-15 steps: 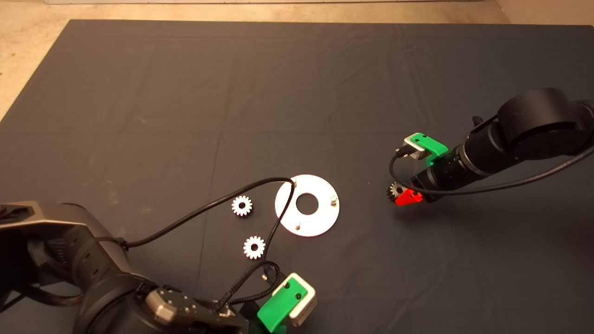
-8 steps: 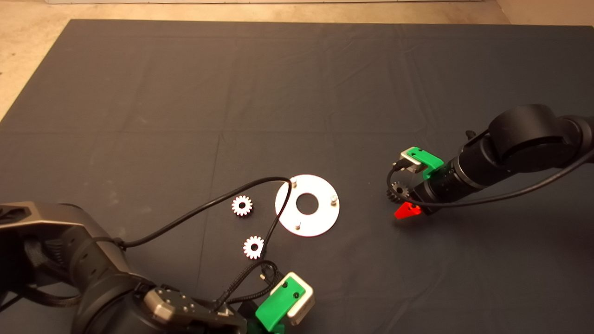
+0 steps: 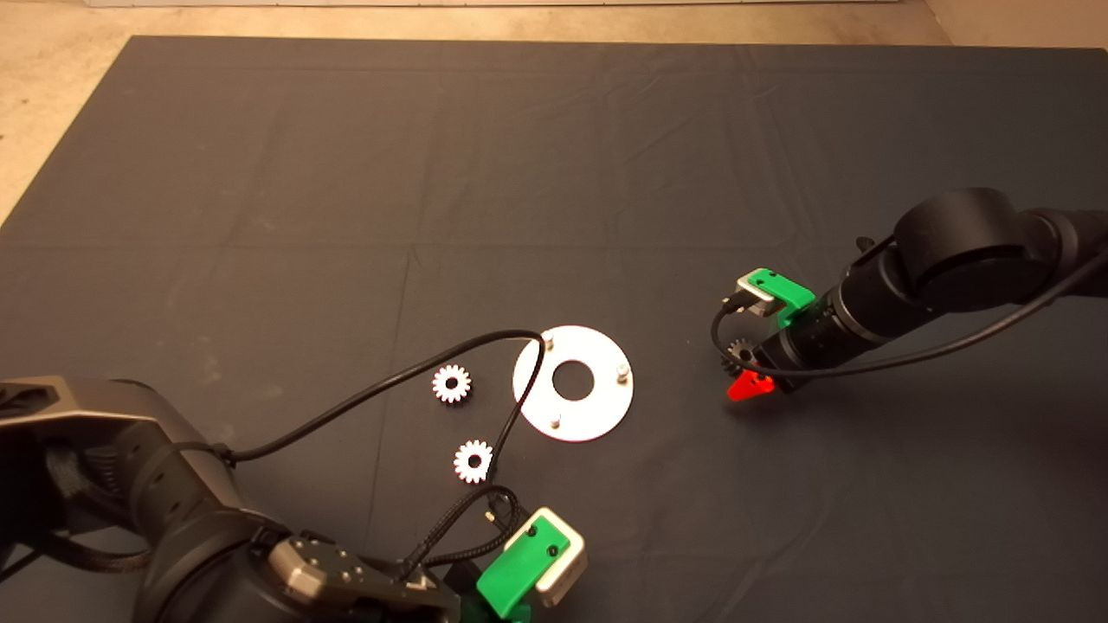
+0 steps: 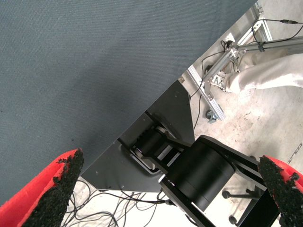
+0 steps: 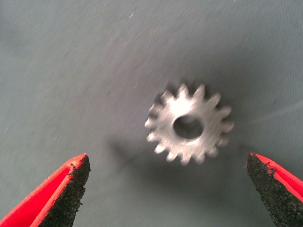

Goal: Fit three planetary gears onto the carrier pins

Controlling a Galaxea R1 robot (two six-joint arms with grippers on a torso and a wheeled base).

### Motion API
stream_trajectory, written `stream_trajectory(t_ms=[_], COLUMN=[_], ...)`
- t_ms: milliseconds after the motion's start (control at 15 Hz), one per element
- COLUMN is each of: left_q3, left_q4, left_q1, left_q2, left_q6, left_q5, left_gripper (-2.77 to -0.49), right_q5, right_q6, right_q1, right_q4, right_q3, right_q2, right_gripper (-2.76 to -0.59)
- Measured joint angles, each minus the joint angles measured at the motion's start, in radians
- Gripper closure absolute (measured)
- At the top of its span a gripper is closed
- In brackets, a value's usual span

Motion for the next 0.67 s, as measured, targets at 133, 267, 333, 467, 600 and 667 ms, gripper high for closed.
stream_trajectory(t_ms=[133, 267, 333, 467, 600, 667], left_q3=[0.0, 0.0, 0.0, 0.0, 0.0, 0.0], left_q4=[0.0, 0.0, 0.0, 0.0, 0.0, 0.0], left_q1=[0.0, 0.0, 0.0, 0.0, 0.0, 0.0], left_q2=[0.0, 0.0, 0.0, 0.0, 0.0, 0.0], left_q6=[0.0, 0.0, 0.0, 0.0, 0.0, 0.0], left_q5=[0.0, 0.0, 0.0, 0.0, 0.0, 0.0], left_gripper=[-2.65, -2.65, -2.65, -2.65, -2.65, -2.65], right_q5=[0.0, 0.0, -0.001, 0.0, 0.0, 0.0], right_q6=[-0.003, -0.006, -0.014, -0.026, -0.026, -0.026], right_q1=[0.0, 0.0, 0.0, 0.0, -0.001, -0.004], right_q4=[0.0, 0.0, 0.0, 0.0, 0.0, 0.0], right_q3=[-0.012, -0.013, -0.013, -0.024, -0.03, -0.03], right_q2=[0.004, 0.005, 0.004, 0.005, 0.005, 0.005], right_gripper=[-2.46, -2.43, -2.4, -2.3, -2.24, -2.2])
